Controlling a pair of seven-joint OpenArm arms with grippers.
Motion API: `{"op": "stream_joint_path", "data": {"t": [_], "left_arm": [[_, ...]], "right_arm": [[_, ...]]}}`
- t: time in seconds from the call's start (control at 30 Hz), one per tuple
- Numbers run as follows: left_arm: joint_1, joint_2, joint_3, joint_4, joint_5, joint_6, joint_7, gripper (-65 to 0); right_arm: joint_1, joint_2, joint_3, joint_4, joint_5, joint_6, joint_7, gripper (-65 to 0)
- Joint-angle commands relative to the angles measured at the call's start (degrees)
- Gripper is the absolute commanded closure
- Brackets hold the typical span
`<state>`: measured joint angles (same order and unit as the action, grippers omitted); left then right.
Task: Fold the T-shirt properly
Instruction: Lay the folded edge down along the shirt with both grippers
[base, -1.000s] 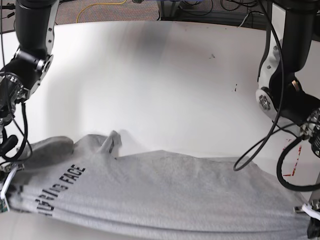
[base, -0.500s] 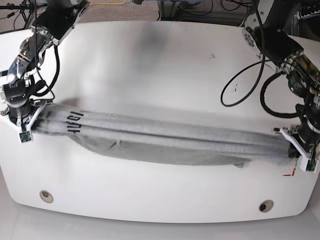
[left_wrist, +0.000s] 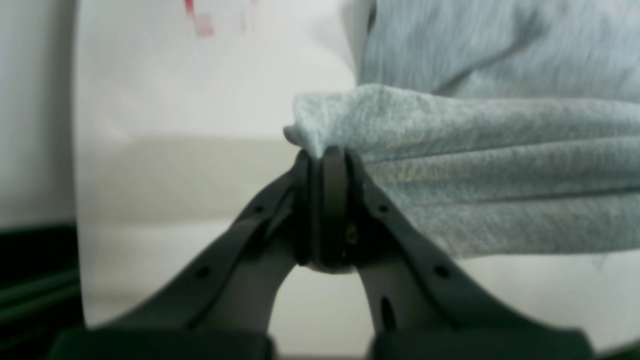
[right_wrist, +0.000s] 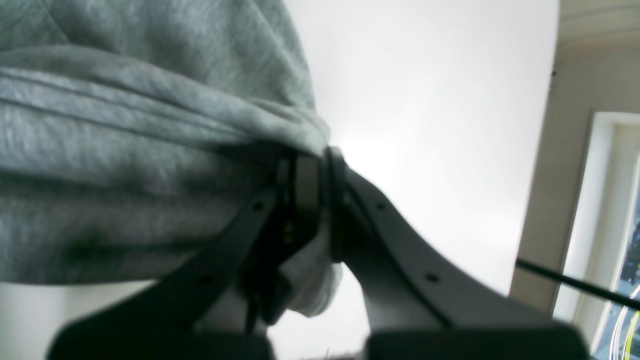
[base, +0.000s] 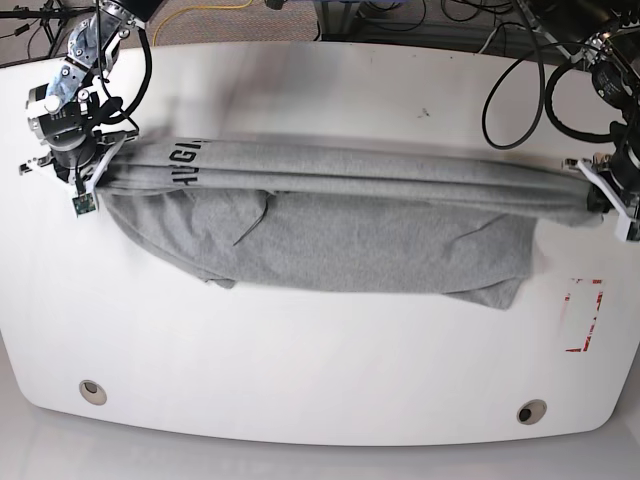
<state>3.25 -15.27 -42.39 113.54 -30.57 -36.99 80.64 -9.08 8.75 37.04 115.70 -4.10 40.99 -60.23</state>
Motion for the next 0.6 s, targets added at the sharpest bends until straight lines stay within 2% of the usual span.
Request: {"op": "stream_joint_path", "data": {"t": [0.0, 0.3, 0.57], "left_arm": [[3.48, -1.92, -1.17, 0.79, 2.13, 0.03, -0.64, -0.1], [8.84, -1.66, -0.55, -0.44, 2.22, 0.03, -0.64, -0.4], [8.67, -1.92, 6.74, -2.46, 2.39, 0.38, -3.76, -0.4]], "right_arm": [[-2.92, 1.22, 0.81, 1.09, -3.24, -0.99, -0.74, 0.0], [-8.28, -1.76, 0.81, 0.92, -3.24, -0.99, -0.48, 0.0], [-9.78, -3.79, 0.81, 0.65, -3.68, -0.99, 1.11, 0.0]]}}
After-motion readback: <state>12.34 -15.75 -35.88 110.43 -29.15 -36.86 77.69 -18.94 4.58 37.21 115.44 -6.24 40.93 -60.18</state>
